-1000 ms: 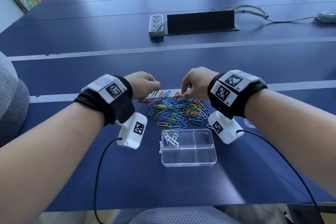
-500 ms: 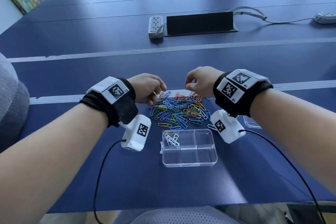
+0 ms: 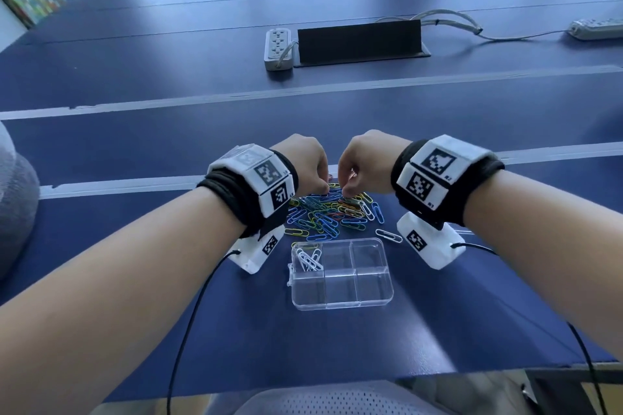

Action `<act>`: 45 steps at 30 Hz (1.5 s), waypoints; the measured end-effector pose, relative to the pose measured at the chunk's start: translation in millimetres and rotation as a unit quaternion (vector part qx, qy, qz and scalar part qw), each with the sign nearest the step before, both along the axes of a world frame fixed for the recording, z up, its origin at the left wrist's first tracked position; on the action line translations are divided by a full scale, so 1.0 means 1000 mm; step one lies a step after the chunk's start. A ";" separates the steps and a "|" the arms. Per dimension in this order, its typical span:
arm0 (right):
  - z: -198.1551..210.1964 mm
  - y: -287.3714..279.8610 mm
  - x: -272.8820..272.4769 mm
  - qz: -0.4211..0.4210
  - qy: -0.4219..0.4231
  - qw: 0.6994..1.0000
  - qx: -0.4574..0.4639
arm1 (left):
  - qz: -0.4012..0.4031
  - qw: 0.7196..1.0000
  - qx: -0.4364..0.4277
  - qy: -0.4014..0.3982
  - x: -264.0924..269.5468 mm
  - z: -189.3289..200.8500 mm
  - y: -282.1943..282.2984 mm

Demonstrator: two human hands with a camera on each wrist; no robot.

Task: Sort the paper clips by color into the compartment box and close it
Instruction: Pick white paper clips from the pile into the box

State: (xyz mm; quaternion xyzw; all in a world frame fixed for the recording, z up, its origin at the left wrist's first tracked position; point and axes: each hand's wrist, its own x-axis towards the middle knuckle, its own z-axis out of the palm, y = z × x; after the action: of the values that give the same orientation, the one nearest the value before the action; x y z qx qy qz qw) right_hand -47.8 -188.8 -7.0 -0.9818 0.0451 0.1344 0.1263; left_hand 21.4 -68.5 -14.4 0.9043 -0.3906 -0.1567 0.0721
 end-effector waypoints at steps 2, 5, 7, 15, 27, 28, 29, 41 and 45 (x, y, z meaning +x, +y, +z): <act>-0.002 0.003 0.001 0.007 -0.009 1.000 -0.010 | 0.005 1.000 0.014 0.000 0.000 0.000 -0.001; -0.002 0.003 0.001 0.001 0.005 1.000 -0.009 | 0.005 1.000 0.015 -0.006 0.000 0.000 -0.001; -0.002 0.001 -0.001 -0.001 0.013 1.000 -0.002 | 0.003 1.000 0.007 -0.006 -0.001 0.001 -0.001; -0.003 -0.001 -0.006 -0.013 -0.011 1.000 0.025 | -0.003 1.000 0.019 -0.009 -0.003 0.002 -0.005; 0.001 -0.003 -0.007 -0.036 0.019 0.998 0.057 | 0.018 1.000 -0.001 0.024 -0.004 0.001 0.001; 0.002 -0.005 -0.008 -0.047 0.021 0.996 0.074 | 0.028 0.999 -0.013 0.036 -0.004 0.001 0.002; 0.003 -0.007 -0.009 -0.060 0.023 0.994 0.092 | 0.038 0.998 -0.022 0.054 -0.003 0.001 0.003; -0.001 -0.030 -0.014 -0.180 0.117 0.830 0.514 | 0.127 0.883 -0.182 0.414 0.005 0.000 0.016; -0.001 -0.032 -0.013 -0.196 0.132 0.830 0.506 | 0.142 0.879 -0.177 0.419 0.004 0.000 0.017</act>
State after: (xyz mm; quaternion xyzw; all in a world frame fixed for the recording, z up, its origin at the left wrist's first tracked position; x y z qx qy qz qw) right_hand -61.2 -220.8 -8.3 -0.7242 0.1782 0.2393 0.6217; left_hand 25.4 -51.0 -14.9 0.7719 -0.2120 -0.4372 0.4099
